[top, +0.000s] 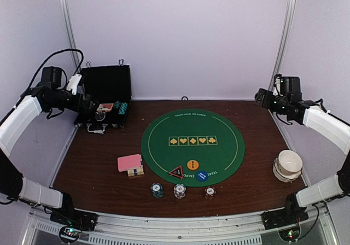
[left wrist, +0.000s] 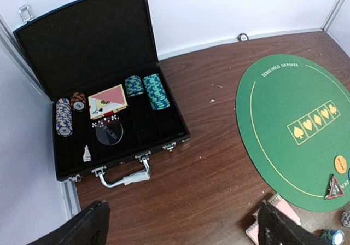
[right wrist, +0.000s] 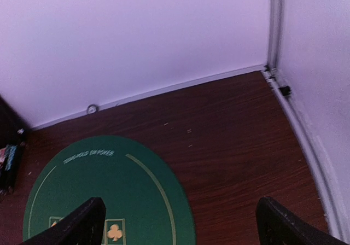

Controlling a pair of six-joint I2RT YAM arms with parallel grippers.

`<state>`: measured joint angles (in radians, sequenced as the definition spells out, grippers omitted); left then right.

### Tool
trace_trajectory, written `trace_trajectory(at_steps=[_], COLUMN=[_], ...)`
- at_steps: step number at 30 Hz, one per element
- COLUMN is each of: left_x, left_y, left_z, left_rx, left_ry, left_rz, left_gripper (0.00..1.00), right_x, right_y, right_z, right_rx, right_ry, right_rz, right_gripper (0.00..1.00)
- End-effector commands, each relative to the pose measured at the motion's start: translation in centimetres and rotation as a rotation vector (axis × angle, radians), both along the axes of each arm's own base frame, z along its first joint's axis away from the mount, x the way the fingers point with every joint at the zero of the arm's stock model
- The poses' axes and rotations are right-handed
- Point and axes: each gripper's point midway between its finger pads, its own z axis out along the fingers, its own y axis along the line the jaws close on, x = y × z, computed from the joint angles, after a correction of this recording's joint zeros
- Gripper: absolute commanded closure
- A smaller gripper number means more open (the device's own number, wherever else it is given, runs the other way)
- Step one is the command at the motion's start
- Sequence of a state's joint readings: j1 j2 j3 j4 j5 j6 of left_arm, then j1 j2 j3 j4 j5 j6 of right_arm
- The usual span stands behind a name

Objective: Distribute texas hold em gaming equipment

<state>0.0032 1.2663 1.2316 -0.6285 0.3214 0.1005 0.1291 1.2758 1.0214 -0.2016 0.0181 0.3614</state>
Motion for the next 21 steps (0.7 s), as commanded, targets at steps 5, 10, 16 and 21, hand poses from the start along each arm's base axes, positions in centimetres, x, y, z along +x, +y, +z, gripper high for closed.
trace_trajectory(at_steps=[5,10,16,21], left_x=[-2.3,-2.4,-2.4,-2.7], left_y=[0.4,0.1,0.0,0.0], left_z=[1.4,1.4,0.8,0.7], left_rx=[-0.010,-0.029,-0.024,-0.019], left_ry=[0.074,0.088,0.115,0.123], left_rz=[0.016,0.008,0.000,-0.009], left_gripper=[0.02,0.02,0.03,0.02], right_x=[-4.9,-8.2,-12.9,-15.5], right_y=[17.2,25.9,34.1,37.7], right_z=[-1.2,-5.1,-10.9,-14.5], right_rx=[-0.027,-0.130,-0.248,-0.302], right_ry=[0.129,0.248,0.394,0.464], right_rz=[0.396,0.543,0.705,0.768], right_gripper=[0.00,0.06,0.15,0.26])
